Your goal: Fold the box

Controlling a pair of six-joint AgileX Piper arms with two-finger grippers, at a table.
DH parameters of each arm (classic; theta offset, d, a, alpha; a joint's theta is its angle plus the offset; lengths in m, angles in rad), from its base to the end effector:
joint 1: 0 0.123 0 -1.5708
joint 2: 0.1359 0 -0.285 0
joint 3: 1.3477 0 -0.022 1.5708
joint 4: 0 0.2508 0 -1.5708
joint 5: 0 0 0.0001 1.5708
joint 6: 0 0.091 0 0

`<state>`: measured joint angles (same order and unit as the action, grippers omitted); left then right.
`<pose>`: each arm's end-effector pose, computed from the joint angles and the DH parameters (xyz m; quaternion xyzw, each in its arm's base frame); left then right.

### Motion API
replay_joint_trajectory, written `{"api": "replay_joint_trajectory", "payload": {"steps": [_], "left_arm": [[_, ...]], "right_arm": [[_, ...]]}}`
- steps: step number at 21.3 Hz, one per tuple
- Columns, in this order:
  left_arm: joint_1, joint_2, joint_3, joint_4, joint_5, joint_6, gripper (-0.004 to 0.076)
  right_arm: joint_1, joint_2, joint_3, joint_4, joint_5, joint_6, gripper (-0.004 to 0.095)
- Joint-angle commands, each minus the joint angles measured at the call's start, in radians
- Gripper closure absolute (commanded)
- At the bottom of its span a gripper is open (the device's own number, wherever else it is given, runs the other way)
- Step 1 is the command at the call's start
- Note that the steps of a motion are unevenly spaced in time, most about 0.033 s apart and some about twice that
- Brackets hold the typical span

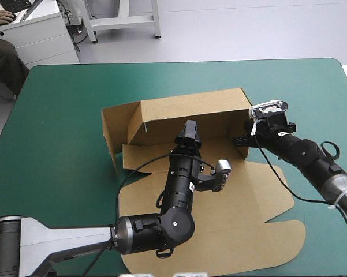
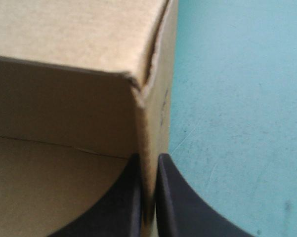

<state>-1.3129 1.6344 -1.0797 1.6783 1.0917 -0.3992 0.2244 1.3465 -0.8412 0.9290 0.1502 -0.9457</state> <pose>0.1622 -0.3001 0.2978 0.5991 0.4500 0.4311 0.5027 0.2821 0.0757 0.2811 -0.1360 0.8504 0.1025 0.4978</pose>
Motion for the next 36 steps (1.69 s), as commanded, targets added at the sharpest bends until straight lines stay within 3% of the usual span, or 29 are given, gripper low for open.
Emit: {"api": "replay_joint_trajectory", "payload": {"steps": [1, 3, 5, 6, 9, 12, 17, 23, 28, 31, 36], "left_arm": [[-0.025, -0.043, -0.030, -0.190, 0.005, 0.140, 0.0693], [0.006, -0.049, -0.036, -0.435, -0.088, 0.314, 0.0708], [0.063, -0.060, -0.108, -0.828, -0.101, 0.623, 0.0709], [0.116, -0.059, -0.181, -1.094, -0.048, 0.800, 0.0709], [0.273, -0.060, -0.392, -1.509, 0.125, 0.991, 0.0709], [0.396, -0.060, -0.522, -1.711, 0.191, 1.017, 0.0709], [0.744, -0.063, -0.745, -2.064, 0.131, 0.943, 0.0710], [1.109, -0.068, -0.765, -2.280, 0.090, 0.892, 0.0710], [1.407, -0.071, -0.707, -2.422, 0.160, 0.866, 0.0710], [1.588, -0.089, -0.594, -2.518, 0.134, 0.877, 0.0710], [1.757, -0.175, -0.329, -2.521, 0.072, 0.928, 0.0712]], "right_arm": [[-0.032, -0.011, -0.070, 0.009, 0.007, 0.015, 0.0924], [-0.041, -0.009, -0.071, 0.006, 0.014, 0.015, 0.0924], [-0.041, -0.009, -0.071, 0.008, 0.003, 0.015, 0.0924], [-0.041, -0.009, -0.071, 0.008, -0.002, 0.015, 0.0924], [-0.041, -0.007, -0.071, 0.008, -0.001, 0.015, 0.0924], [-0.041, -0.005, -0.069, 0.008, -0.001, 0.015, 0.0924], [-0.041, -0.005, -0.069, -0.007, 0.008, 0.008, 0.0925], [-0.041, -0.005, -0.069, -0.010, 0.033, 0.008, 0.0924], [-0.041, -0.001, -0.069, -0.011, 0.036, 0.008, 0.0925], [-0.041, 0.007, -0.069, -0.011, 0.049, 0.008, 0.0925], [-0.041, 0.016, -0.069, -0.018, 0.073, 0.013, 0.0925]]}}
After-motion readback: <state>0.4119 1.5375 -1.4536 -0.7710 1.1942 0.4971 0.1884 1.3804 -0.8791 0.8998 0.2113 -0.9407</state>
